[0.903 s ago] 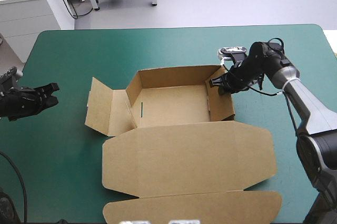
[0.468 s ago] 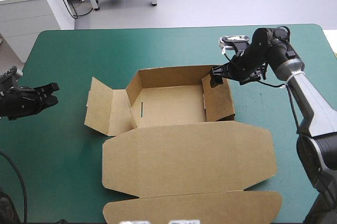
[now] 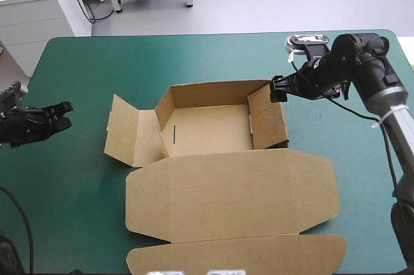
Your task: Fold the box
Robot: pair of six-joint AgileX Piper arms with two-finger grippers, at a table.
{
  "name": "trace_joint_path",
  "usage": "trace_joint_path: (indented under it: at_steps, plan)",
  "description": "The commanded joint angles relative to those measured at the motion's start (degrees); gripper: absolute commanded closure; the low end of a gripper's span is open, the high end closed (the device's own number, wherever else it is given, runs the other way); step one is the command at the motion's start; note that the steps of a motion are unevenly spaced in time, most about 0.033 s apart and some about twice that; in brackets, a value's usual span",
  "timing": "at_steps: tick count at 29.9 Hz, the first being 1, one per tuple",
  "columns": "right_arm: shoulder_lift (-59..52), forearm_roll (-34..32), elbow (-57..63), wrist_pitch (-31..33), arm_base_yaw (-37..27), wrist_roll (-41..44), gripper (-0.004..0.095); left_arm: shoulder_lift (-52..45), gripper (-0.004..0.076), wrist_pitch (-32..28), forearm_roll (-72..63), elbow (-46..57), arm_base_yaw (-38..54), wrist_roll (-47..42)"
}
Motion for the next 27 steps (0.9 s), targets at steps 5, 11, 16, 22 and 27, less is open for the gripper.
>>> trace_joint_path:
  at_steps: [5, 11, 16, 22, 27]
  plan:
    - [-4.3, -0.6, 0.5, -0.2, -0.2, 1.1, 0.0003, -2.2, 0.0733, -1.3, -3.1, -1.4, -0.2, 0.1]
    - [-2.5, 1.5, 0.5, -0.7, -0.2, 0.8, 0.0003, -2.2, 0.0733, -1.3, -3.1, -1.4, -0.2, 0.1]
    - [1.2, 2.2, 0.5, -2.7, -0.1, 0.7, 0.0003, -2.2, 0.0733, -1.4, -3.1, -1.4, -0.2, 0.1]
    - [7.3, -3.7, 0.5, -3.8, 3.5, 2.1, 0.0007, -2.2, 0.0733, -1.4, -3.1, -1.4, -0.2, 0.1]
    - [11.7, -3.1, 0.5, -4.3, 4.5, 3.3, 0.0007, -2.2, 0.0733, -1.4, -3.1, -1.4, -0.2, 0.1]
